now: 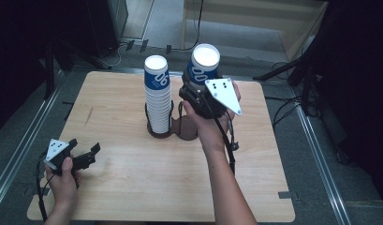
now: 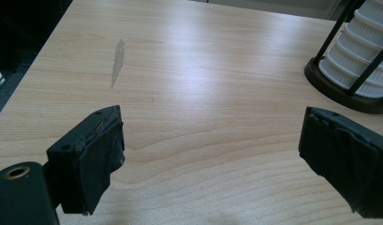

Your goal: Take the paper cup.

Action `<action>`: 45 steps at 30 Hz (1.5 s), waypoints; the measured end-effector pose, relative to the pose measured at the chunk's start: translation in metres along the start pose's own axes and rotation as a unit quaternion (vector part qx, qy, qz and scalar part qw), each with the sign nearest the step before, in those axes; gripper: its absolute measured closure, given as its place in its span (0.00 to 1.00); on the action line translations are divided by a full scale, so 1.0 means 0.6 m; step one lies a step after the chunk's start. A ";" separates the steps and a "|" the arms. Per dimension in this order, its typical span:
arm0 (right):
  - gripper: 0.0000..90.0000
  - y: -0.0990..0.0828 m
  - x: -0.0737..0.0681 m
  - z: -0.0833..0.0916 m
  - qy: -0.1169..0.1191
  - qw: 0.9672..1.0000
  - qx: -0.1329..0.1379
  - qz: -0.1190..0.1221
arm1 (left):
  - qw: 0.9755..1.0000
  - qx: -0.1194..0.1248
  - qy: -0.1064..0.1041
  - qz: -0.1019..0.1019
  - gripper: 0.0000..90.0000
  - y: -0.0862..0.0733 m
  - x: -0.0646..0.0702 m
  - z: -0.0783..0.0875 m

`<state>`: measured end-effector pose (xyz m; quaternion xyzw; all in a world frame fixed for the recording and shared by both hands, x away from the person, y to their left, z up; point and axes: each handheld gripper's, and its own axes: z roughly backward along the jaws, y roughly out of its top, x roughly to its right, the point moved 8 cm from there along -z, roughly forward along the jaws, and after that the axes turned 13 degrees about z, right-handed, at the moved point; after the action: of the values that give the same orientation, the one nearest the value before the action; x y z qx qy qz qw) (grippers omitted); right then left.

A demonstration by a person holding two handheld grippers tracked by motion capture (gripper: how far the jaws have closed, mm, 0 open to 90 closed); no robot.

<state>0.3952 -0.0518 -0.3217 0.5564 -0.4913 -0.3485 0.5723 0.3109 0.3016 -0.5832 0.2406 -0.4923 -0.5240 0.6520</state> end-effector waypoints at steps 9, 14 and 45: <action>0.22 -0.029 0.028 0.030 -0.010 1.000 -0.009 0.000 | 1.000 0.001 0.001 -0.002 0.09 0.000 0.001 0.000; 0.22 -0.045 0.038 0.046 -0.014 1.000 -0.014 0.003 | 1.000 0.000 0.001 -0.003 0.09 0.000 0.001 0.000; 0.22 -0.167 0.084 0.122 -0.027 0.998 -0.048 -0.029 | 0.999 -0.002 -0.006 -0.032 0.09 -0.004 0.010 0.001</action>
<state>0.3542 -0.1352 -0.4186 0.5325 -0.4729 -0.4036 0.5744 0.3092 0.2952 -0.5825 0.2519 -0.4873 -0.5467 0.6326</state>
